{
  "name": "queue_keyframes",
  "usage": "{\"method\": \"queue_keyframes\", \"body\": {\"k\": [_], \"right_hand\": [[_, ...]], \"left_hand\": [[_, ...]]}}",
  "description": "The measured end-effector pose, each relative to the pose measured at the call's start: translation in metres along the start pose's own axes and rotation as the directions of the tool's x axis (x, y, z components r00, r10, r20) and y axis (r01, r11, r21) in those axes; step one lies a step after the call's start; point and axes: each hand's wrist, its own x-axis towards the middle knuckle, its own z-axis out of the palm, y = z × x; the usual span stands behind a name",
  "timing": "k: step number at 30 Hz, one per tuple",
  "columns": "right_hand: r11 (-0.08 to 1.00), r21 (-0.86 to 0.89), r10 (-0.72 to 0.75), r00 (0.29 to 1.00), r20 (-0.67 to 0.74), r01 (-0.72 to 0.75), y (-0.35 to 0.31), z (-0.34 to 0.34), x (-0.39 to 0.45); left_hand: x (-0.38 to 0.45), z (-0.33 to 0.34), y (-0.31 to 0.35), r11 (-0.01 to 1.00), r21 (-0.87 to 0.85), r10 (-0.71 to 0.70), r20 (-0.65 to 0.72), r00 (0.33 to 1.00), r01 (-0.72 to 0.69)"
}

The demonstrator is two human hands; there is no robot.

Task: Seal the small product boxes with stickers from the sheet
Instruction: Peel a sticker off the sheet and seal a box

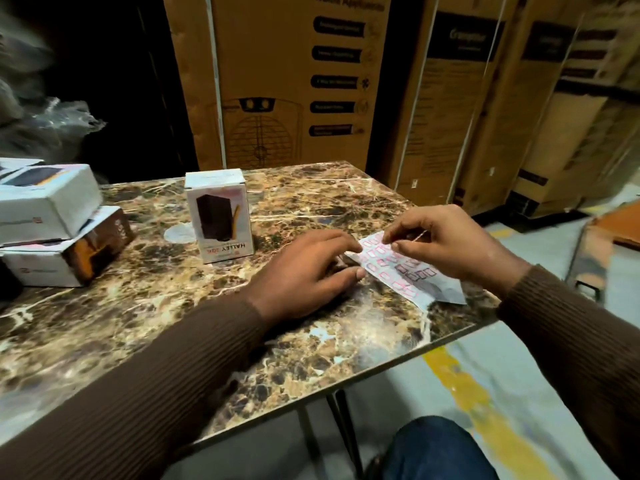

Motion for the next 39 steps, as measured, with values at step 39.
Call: {"method": "queue_keyframes", "body": {"k": [39], "right_hand": [[0.938, -0.280, -0.080, 0.914, 0.397, 0.204, -0.008, 0.019, 0.027]], "left_hand": [[0.025, 0.013, -0.003, 0.986, -0.089, -0.138, 0.067, 0.988, 0.144]]}}
